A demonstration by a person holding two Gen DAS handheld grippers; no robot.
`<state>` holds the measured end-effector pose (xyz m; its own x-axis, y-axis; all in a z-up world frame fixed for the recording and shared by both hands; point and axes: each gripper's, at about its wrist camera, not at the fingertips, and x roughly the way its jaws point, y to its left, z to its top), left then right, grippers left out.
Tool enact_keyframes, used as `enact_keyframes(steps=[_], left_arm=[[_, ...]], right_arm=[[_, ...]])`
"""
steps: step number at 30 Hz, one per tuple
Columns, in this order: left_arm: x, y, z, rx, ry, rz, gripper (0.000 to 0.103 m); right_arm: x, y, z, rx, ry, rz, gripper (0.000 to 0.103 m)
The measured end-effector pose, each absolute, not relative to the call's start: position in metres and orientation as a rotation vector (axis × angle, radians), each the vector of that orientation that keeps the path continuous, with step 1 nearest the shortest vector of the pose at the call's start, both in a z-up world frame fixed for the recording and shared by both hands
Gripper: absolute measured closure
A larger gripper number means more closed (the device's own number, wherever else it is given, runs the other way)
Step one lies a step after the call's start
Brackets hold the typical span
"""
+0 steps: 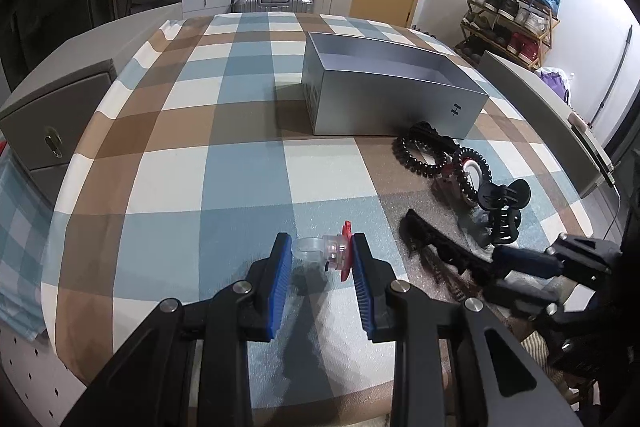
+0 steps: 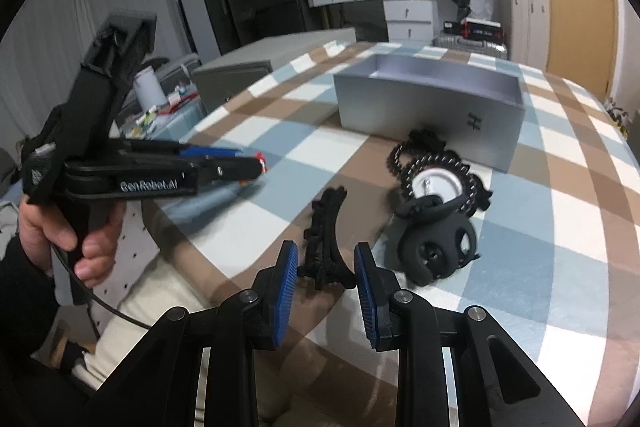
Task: Organize jewelry
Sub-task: 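Grasp a small black hair clip with the right tool while the left tool holds the bottle, then carry both items into the box and open both tools to release them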
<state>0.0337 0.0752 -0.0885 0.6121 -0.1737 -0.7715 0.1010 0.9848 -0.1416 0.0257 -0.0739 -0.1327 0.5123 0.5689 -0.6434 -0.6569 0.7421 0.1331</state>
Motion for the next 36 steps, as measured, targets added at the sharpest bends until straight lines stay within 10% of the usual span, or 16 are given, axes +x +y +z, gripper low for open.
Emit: enact_keyframes(steps=[36], left_arm=[[0.075, 0.071, -0.037, -0.123, 0.756, -0.192, 0.079]], right_arm=[[0.113, -0.119, -0.039, 0.236, 0.571, 0.816, 0.075]])
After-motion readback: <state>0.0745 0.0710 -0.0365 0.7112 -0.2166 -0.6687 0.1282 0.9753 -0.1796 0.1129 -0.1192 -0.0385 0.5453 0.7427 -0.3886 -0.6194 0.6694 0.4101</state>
